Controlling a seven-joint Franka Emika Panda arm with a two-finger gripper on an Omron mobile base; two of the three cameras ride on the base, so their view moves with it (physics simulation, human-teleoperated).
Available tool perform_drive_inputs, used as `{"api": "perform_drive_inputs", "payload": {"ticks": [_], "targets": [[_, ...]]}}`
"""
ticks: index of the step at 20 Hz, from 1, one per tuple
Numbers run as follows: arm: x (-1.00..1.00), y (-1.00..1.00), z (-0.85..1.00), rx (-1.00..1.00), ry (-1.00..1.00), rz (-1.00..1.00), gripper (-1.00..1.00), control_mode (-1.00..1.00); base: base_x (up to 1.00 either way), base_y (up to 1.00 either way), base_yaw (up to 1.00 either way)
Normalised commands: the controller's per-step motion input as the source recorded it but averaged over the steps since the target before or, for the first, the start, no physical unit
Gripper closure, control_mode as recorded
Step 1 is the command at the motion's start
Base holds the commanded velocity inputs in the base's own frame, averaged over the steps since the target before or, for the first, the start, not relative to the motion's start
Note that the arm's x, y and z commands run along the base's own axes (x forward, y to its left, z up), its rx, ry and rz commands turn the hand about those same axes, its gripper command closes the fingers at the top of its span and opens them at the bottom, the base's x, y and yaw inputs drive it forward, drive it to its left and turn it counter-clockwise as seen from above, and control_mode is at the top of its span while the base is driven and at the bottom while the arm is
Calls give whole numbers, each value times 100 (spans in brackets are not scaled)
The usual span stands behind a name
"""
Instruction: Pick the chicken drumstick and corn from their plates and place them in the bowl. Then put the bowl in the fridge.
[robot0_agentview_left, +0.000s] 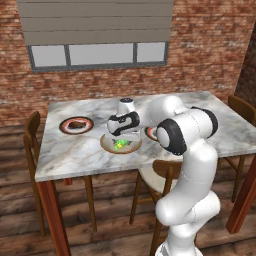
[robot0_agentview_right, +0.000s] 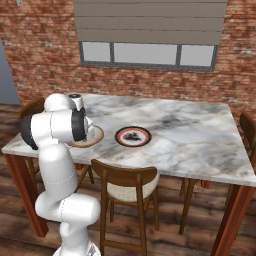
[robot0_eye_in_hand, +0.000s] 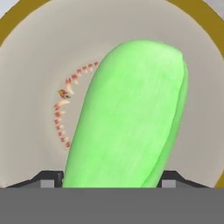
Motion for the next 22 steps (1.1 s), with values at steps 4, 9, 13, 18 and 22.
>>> {"api": "perform_drive_inputs", "payload": {"ticks": [4, 9, 13, 18, 22], "targets": [[23, 0, -18, 0, -3, 0, 100, -100, 0, 0, 0], [21, 0, -17, 0, -2, 0, 100, -100, 0, 0, 0], [19, 1, -12, 0, -2, 0, 100, -100, 0, 0, 0], [13, 2, -11, 0, 0, 0, 100, -100, 0, 0, 0], [1, 3, -8, 0, 0, 0, -100, -100, 0, 0, 0]]}}
